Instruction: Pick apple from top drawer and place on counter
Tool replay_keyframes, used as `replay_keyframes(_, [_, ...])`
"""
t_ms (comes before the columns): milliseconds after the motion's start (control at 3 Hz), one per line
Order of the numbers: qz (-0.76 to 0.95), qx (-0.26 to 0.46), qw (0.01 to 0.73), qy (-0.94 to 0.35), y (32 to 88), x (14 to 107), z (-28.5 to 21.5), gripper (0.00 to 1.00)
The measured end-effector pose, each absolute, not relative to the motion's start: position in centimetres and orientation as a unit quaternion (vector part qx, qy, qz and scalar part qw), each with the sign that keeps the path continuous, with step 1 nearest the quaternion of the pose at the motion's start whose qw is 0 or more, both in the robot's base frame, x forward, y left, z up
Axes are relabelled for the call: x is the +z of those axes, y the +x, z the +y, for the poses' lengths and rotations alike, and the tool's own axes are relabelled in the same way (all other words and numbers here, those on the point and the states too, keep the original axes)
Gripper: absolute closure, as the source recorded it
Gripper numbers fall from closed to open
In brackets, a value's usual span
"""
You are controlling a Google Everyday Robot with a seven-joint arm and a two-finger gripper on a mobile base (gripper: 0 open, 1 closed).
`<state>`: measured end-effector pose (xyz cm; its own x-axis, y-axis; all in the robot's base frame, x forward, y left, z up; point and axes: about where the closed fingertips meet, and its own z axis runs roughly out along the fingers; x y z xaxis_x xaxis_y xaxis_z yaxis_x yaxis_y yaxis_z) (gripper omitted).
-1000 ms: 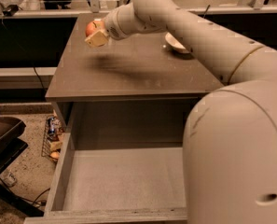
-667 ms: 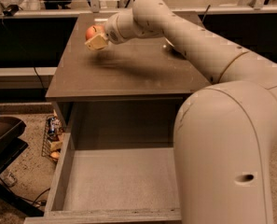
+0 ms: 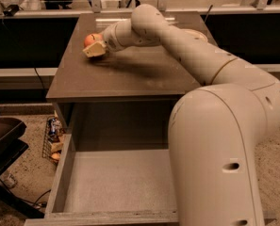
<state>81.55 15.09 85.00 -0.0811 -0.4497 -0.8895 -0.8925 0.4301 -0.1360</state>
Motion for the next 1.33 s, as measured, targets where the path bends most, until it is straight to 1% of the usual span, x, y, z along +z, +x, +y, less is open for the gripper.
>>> replay_keyframes(1000, [0.697,0.236,0.473,-0.484,81.36,84.41,16.00,0.16])
replay_keyframes(1333, [0.697,0.238,0.472,-0.485,81.29,84.21,16.30,0.00])
